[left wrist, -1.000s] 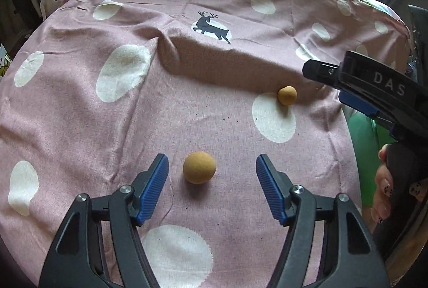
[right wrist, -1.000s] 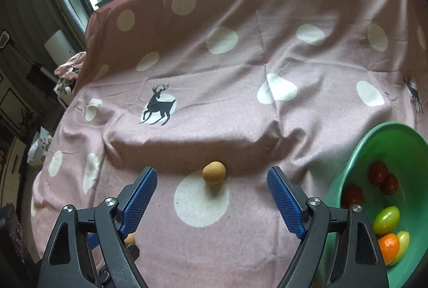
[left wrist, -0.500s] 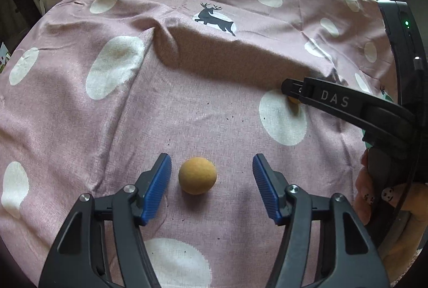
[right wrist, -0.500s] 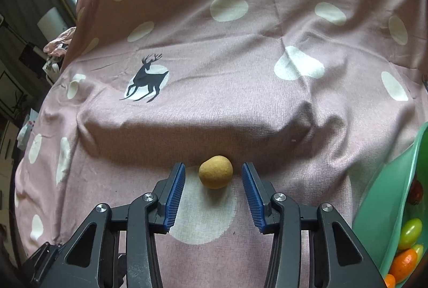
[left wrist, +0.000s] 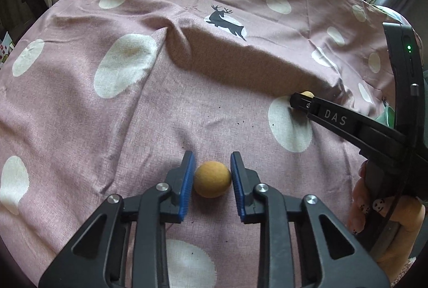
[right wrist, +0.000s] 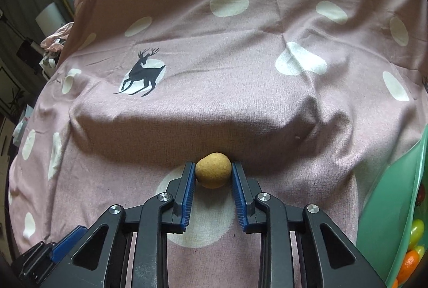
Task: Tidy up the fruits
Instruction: 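Close the right gripper on a tan fruit while the left gripper grasps another, then carry both tan fruits with both grippers down into the green bowl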
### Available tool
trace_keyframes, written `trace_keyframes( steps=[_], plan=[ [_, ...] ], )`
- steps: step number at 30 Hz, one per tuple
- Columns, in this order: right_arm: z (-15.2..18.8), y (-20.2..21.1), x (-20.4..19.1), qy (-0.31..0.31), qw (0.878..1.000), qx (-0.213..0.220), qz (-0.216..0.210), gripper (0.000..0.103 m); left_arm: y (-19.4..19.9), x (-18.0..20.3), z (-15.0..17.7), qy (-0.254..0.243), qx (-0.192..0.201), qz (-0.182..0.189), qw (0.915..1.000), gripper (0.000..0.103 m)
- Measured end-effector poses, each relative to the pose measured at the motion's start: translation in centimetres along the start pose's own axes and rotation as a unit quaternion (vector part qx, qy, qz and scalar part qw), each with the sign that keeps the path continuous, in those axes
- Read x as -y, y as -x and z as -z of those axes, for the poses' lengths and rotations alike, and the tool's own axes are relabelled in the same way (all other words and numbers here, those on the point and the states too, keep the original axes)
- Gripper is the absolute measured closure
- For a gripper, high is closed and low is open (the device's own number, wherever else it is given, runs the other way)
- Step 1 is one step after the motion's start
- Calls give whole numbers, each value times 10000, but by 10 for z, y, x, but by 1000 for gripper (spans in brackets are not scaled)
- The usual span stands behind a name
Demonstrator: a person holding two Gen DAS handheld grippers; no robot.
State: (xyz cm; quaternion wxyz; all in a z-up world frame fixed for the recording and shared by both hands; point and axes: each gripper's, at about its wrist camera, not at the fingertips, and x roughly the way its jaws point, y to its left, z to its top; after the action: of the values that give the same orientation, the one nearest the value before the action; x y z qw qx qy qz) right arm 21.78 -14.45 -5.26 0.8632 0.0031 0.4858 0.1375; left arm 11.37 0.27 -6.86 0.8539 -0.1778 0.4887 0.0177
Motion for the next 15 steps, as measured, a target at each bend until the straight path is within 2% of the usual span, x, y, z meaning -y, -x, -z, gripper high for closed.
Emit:
trace_keyframes(
  steps=[6,15],
  plan=[
    [2,18,-1,-42,9998,170,-100,74,16,8,3,-169,234,116,9995,76],
    [14,71,1,-236,9964,657,-476,74,57,18,10,-282,717,461,9960,76]
  ],
)
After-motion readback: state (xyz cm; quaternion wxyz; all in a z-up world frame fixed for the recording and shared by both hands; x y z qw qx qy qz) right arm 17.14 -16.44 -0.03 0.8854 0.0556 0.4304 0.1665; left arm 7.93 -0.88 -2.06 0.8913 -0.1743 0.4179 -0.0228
